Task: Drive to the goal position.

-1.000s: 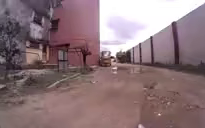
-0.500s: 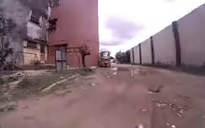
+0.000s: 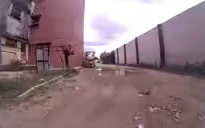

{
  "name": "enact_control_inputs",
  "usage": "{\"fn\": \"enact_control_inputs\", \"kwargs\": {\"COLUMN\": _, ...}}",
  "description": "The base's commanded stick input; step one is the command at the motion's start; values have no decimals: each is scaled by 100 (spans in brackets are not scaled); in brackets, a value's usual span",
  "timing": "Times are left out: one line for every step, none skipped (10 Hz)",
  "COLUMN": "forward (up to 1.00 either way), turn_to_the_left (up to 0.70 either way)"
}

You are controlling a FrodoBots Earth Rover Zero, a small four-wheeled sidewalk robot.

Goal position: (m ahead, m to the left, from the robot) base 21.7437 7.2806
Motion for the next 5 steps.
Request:
{"fn": "enact_control_inputs", "kwargs": {"forward": 50, "turn_to_the_left": -51}}
{"fn": "enact_control_inputs", "kwargs": {"forward": 50, "turn_to_the_left": -51}}
{"fn": "enact_control_inputs", "kwargs": {"forward": 50, "turn_to_the_left": -51}}
{"fn": "enact_control_inputs", "kwargs": {"forward": 50, "turn_to_the_left": -51}}
{"fn": "enact_control_inputs", "kwargs": {"forward": 50, "turn_to_the_left": -33}}
